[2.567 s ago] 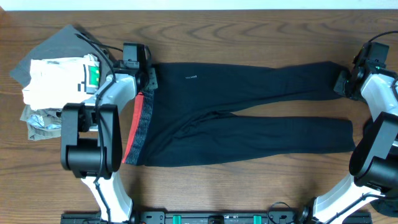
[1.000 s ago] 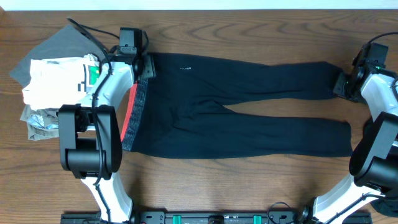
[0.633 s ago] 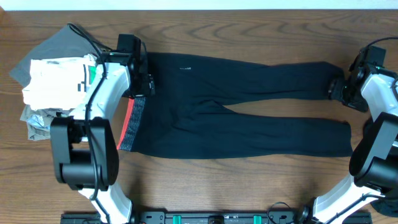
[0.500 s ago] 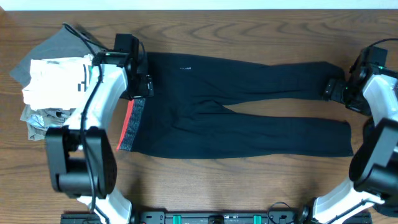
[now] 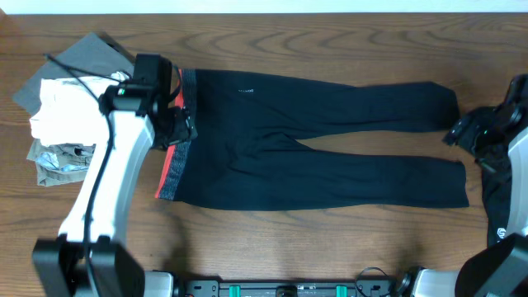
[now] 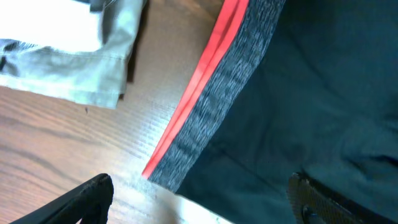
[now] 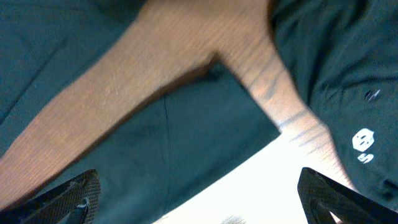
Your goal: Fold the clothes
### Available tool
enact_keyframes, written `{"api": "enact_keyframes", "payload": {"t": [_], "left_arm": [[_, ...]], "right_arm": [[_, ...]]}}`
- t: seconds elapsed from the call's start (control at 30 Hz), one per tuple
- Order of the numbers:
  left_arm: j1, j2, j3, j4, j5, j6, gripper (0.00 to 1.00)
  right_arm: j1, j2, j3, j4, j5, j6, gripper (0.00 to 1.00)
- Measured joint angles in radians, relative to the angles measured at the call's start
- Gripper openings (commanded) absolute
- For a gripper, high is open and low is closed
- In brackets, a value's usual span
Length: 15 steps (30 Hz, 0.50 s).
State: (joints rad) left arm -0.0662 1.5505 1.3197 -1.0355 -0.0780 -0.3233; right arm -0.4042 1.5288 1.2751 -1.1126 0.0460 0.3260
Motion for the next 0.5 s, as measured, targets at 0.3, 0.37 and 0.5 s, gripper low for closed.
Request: {"api": "enact_keyframes", "payload": {"t": [0.3, 0.37, 0.5], "left_arm": [[0.0, -0.231, -0.174, 0.053, 0.057, -0.02, 0.92], [0.0, -0.265, -0.218, 0.076, 0.071, -0.022, 0.95], [0.0, -0.31, -0.321, 0.129, 0.092, -0.046, 0.96]], "right_arm": [[-0.012, -0.283, -0.294, 0.078, -0.026, 0.106, 0.99], [-0.012, -0.371, -0.372, 0.11, -0.029, 0.14, 0.99], [-0.012, -0.476, -0.506, 0.175, -0.03, 0.196, 0.99]]}}
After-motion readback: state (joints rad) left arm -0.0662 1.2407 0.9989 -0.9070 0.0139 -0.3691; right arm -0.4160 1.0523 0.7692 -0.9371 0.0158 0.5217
